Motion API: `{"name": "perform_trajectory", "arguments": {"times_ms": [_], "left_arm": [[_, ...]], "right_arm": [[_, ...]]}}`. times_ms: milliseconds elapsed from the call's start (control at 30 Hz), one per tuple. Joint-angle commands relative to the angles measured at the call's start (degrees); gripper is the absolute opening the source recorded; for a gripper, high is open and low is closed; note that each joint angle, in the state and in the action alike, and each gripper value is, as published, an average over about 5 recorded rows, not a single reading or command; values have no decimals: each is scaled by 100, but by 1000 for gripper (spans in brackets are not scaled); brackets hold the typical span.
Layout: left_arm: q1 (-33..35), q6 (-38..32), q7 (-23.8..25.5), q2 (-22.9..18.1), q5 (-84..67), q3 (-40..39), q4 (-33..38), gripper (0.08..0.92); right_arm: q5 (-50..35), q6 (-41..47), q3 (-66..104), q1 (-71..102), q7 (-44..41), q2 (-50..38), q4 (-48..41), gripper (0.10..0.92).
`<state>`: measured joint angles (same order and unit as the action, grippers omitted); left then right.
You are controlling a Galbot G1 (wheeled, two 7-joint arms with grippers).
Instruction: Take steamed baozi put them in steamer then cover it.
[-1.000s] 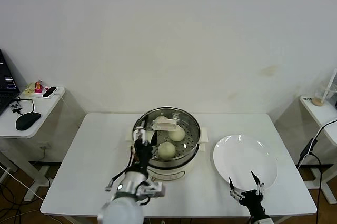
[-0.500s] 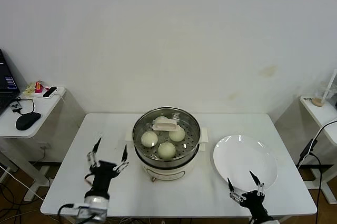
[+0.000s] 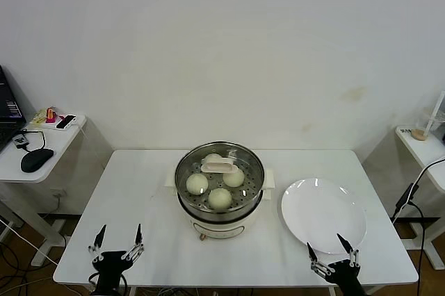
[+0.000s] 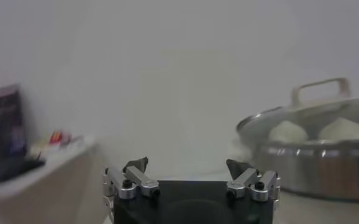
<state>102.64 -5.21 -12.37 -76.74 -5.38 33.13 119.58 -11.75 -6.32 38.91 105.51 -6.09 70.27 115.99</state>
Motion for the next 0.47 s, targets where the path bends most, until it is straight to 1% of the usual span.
{"name": "perform_trajectory", "arguments": {"times_ms": [33,200,467], "left_arm": [[525,-498,292,-201,-226,463,-127,823],[486,-443,359,-254,-139,480,-14,823],[444,-407,389,-259,-164,475,-56,823]], "right_arm": [[-320,303,-102,239,233,-292,265,823],[-231,304,-144,191,236,-255,246,823],[-172,307,-176,185,240,-214,278,823]]}}
